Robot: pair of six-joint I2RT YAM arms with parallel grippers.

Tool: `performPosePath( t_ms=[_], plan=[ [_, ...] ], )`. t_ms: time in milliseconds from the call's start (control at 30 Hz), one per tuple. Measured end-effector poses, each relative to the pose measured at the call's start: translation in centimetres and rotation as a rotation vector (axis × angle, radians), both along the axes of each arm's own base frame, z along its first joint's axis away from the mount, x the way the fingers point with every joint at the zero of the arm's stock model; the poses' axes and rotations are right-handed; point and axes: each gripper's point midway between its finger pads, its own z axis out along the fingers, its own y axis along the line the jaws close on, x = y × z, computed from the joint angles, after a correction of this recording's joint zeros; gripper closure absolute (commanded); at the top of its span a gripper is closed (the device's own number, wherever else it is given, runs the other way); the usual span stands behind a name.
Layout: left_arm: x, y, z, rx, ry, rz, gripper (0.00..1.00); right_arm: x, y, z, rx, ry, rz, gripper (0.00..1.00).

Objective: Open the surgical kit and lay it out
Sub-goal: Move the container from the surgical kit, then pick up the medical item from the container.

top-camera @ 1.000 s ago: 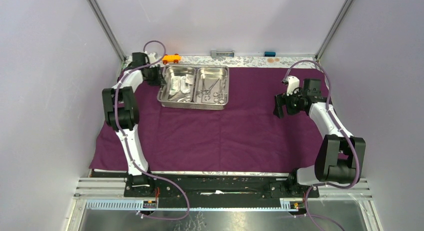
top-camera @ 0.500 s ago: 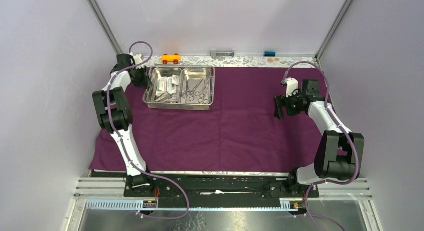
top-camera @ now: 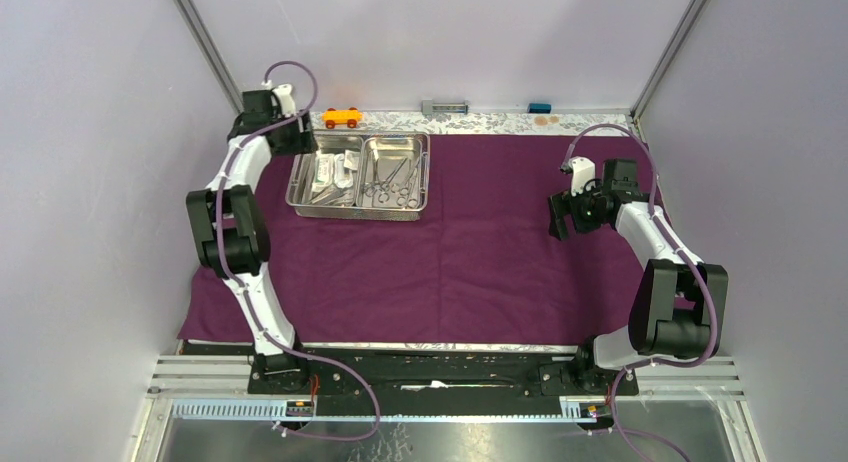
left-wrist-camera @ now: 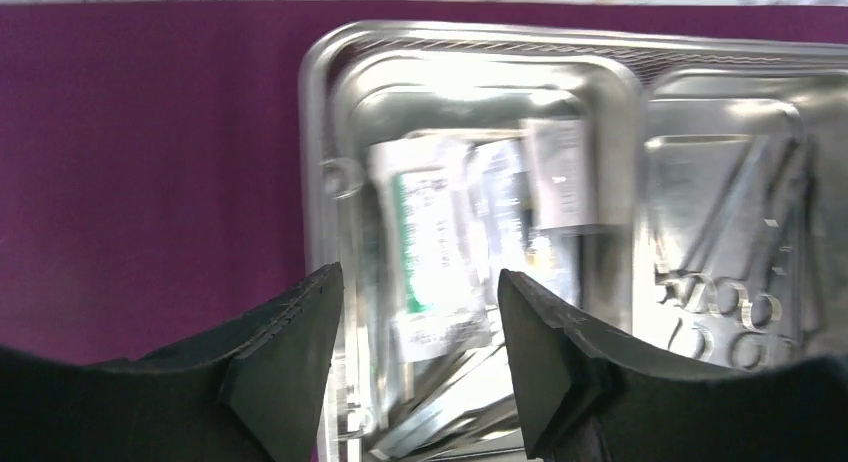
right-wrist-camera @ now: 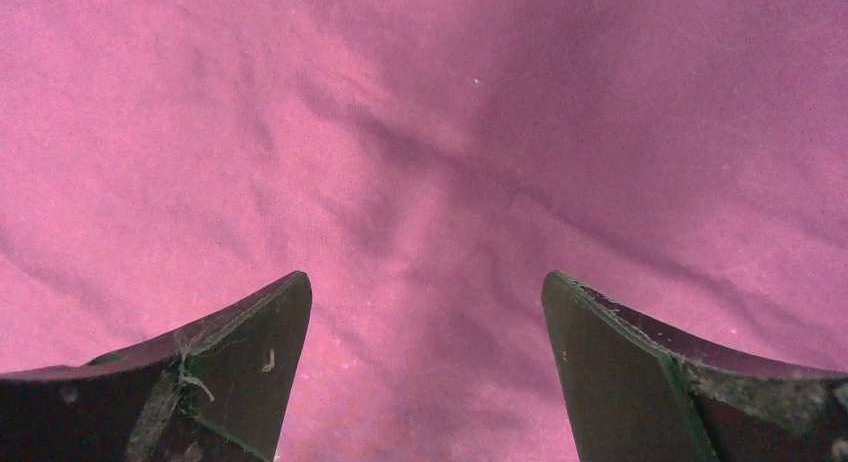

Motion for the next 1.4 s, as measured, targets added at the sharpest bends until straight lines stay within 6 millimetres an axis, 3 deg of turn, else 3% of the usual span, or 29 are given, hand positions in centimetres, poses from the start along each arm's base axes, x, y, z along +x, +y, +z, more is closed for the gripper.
performPosePath(
  t_ms=[133,267,367,633,800,1033,1400],
  plan=[
    [0.5,-4.7,2.0,0.040,-0.061,-0.065,0.38,0.0,0.1,0.0,0.004,0.000,0.004,0.08],
    [0.7,-7.8,1.9,0.044,-0.066,-0.105,0.38,-0.1,0.1,0.0,0.005,0.001,0.006,0.08],
    [0.9,-7.0,1.0,0.058,-0.051,-0.074,0.38,-0.1,0.1,0.0,0.006,0.003,0.006,0.08],
    [0.9,-4.1,-5.4,0.121,0.079,-0.005,0.38,-0.2,0.2,0.0,0.007,0.007,0.007,0.08],
    [0.3,-3.5,-7.9,0.160,0.142,-0.001,0.38,-0.4,0.3,-0.1,0.014,0.014,0.011,0.07],
    [0.8,-3.4,-8.8,0.178,0.159,-0.005,0.45,-0.6,0.5,-0.1,0.024,0.020,0.016,0.08],
    [1.4,-3.3,-8.9,0.189,0.152,-0.014,0.74,-0.6,0.6,-0.1,0.024,0.019,0.024,0.07]
  ],
)
